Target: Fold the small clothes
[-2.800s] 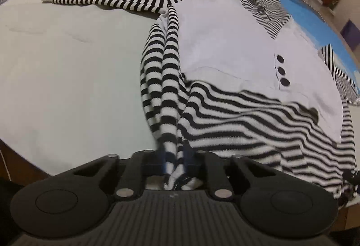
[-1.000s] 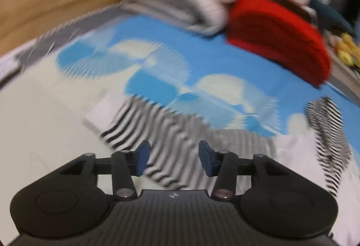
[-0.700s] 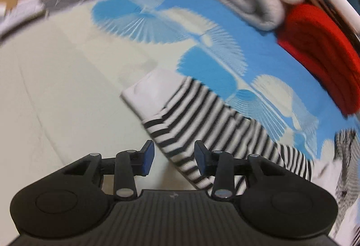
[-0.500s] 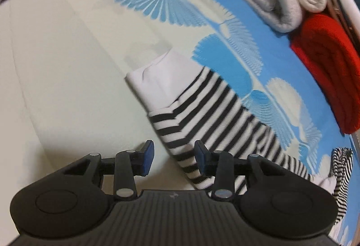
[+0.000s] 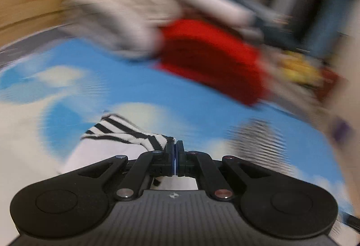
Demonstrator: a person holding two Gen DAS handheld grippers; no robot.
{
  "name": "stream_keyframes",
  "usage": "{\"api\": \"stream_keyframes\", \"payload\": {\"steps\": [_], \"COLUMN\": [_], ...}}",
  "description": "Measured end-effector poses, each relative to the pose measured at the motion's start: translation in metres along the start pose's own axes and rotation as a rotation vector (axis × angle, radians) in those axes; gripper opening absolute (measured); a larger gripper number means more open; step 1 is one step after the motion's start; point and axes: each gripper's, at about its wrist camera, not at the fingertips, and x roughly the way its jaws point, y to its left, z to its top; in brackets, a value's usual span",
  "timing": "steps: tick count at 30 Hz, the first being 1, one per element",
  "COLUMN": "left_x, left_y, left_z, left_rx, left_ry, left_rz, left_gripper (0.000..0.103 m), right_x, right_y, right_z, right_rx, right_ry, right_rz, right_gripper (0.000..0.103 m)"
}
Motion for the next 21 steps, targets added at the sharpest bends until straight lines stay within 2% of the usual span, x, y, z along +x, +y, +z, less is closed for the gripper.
{"api": "stream_keyframes", "payload": {"steps": [1, 3, 4, 5, 6, 7, 9, 11, 14, 15, 17, 18, 19, 21], "left_x": [-0.005, -0.006, -0.005, -0.005, -0.004, -0.003, 0.002, 0.01, 0.028, 0.035, 0.045, 0.052, 0.057, 0.062], "left_y": [-0.031, -0.082, -0.099, -0.108, -0.111, -0.108, -0.093, -0.075, -0.055, -0.047, -0.036, -0.031, -0.026, -0.02], "left_z": [-0.008, -0.029, -0.039, -0.046, -0.05, -0.05, -0.046, -0.041, -0.038, -0.038, -0.04, -0.039, -0.039, -0.041], "left_rx": [0.041, 0.106, 0.13, 0.139, 0.13, 0.107, 0.055, 0.01, -0.012, -0.024, -0.064, -0.1, -0.134, -0.174], "left_ry": [0.024, 0.132, 0.187, 0.215, 0.228, 0.23, 0.22, 0.222, 0.278, 0.298, 0.337, 0.358, 0.378, 0.413], "left_rz": [-0.101, -0.313, -0.371, -0.38, -0.373, -0.358, -0.272, -0.158, 0.04, 0.086, 0.112, 0.11, 0.1, 0.076], "left_gripper": [0.001, 0.008, 0.018, 0.03, 0.033, 0.033, 0.033, 0.033, 0.033, 0.033, 0.033, 0.033, 0.033, 0.033], "right_x": [-0.001, -0.003, -0.004, -0.004, -0.003, -0.002, 0.001, 0.009, 0.026, 0.032, 0.047, 0.058, 0.068, 0.088], "right_y": [-0.006, -0.018, -0.024, -0.03, -0.037, -0.043, -0.054, -0.062, -0.066, -0.067, -0.07, -0.073, -0.077, -0.088], "right_z": [-0.001, -0.005, -0.007, -0.01, -0.013, -0.016, -0.021, -0.026, -0.033, -0.034, -0.039, -0.043, -0.046, -0.054], "right_rx": [0.025, 0.073, 0.095, 0.119, 0.146, 0.175, 0.219, 0.254, 0.263, 0.263, 0.271, 0.289, 0.334, 0.45], "right_ry": [0.004, 0.009, 0.011, 0.018, 0.03, 0.041, 0.05, 0.079, 0.115, 0.134, 0.154, 0.198, 0.242, 0.304], "right_rz": [-0.015, -0.049, -0.063, -0.077, -0.093, -0.102, -0.101, -0.108, -0.092, -0.084, -0.048, -0.072, -0.081, -0.045], "right_gripper": [0.009, 0.01, 0.01, 0.016, 0.024, 0.025, 0.025, 0.025, 0.026, 0.025, 0.026, 0.028, 0.029, 0.029]}}
